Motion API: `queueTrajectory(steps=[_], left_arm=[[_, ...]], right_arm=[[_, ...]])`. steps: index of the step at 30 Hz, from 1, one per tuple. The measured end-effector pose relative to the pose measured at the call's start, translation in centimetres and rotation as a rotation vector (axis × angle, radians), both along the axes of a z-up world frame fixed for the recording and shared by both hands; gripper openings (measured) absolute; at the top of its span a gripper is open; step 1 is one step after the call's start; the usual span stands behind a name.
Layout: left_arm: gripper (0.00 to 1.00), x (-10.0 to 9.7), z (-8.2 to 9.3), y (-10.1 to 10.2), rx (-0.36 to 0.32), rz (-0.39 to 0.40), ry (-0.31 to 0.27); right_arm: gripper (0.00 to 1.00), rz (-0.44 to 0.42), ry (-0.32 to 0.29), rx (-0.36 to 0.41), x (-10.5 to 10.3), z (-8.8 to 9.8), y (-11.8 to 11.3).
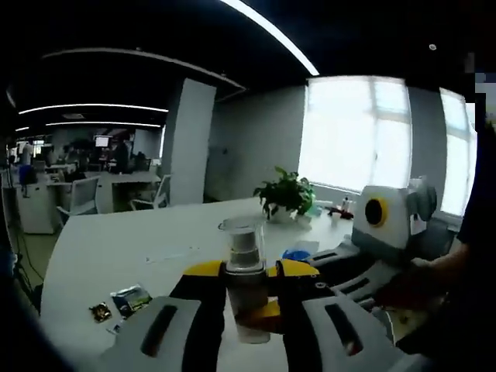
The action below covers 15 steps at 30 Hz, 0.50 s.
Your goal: Arrange the skincare products in the storage area until every visible bottle or jar stands upright without overlapping.
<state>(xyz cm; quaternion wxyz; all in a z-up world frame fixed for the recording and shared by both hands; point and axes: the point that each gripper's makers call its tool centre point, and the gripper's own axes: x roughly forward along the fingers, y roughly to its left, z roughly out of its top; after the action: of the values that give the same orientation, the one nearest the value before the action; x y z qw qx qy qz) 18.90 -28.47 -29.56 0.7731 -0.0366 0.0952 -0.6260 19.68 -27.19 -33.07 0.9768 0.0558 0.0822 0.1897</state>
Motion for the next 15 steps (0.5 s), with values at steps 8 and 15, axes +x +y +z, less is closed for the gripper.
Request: queueTrajectory(steps=[8, 15], left_arm=[[0.36, -1.1, 1.1, 0.9, -0.104, -0.195, 0.115], [0.35, -2.2, 1.8, 2.4, -0.119, -0.381, 0.144]], right_arm=[[0.11, 0.298, -0.034, 0.216, -2.1, 1.6, 1.8], [0.11, 0.518, -0.031, 0.313, -4.0, 2.7, 3.5]])
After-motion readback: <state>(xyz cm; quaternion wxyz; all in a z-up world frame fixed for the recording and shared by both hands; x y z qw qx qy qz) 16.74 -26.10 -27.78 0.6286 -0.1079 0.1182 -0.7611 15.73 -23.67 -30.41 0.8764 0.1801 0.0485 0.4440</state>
